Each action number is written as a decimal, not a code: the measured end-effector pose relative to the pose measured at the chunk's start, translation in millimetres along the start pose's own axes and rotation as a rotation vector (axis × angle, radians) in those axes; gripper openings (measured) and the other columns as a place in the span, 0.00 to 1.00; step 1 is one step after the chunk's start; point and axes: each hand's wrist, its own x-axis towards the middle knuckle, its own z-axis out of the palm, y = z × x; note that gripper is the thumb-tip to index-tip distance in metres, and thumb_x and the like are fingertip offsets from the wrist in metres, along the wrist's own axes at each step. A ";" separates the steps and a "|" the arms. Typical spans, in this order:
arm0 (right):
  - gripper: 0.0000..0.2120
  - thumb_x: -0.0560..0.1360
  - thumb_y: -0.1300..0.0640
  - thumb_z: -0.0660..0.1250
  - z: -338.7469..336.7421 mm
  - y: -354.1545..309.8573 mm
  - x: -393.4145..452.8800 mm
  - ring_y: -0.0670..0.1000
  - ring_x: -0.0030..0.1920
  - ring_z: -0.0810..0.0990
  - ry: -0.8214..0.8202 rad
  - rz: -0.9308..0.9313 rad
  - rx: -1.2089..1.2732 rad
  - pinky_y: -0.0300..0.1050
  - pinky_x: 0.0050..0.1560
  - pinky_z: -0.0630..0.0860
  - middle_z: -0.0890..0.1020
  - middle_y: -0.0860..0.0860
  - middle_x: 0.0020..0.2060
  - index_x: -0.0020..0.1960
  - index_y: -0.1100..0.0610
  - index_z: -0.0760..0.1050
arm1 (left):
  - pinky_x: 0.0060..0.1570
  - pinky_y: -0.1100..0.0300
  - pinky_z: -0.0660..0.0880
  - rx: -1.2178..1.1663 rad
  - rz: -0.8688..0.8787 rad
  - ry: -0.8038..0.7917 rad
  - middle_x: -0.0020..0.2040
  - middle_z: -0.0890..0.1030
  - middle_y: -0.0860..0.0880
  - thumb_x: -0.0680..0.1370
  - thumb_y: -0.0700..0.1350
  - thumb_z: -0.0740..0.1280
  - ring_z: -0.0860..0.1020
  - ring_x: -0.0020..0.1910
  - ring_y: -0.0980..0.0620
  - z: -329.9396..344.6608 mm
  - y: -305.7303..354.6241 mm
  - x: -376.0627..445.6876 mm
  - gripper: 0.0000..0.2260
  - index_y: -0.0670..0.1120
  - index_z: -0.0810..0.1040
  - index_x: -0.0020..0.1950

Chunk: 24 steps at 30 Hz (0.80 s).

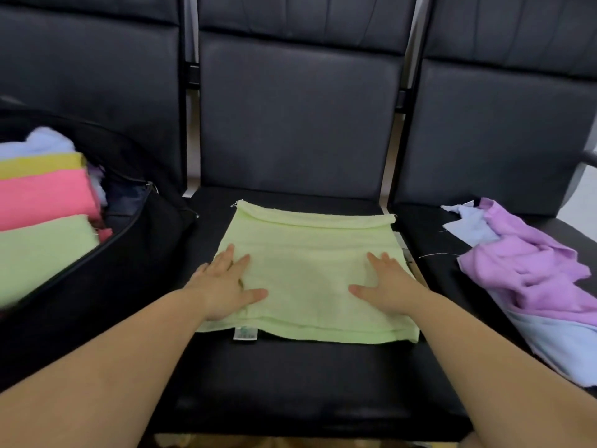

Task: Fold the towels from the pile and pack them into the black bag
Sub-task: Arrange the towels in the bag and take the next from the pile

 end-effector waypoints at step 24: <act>0.08 0.74 0.61 0.70 -11.8 41.8 -58.8 0.52 0.39 0.76 0.084 0.381 0.718 0.44 0.40 0.73 0.78 0.56 0.41 0.39 0.60 0.72 | 0.43 0.59 0.72 -0.211 -0.343 0.104 0.51 0.80 0.44 0.78 0.43 0.62 0.78 0.50 0.47 -9.8 -6.4 -48.9 0.11 0.38 0.78 0.54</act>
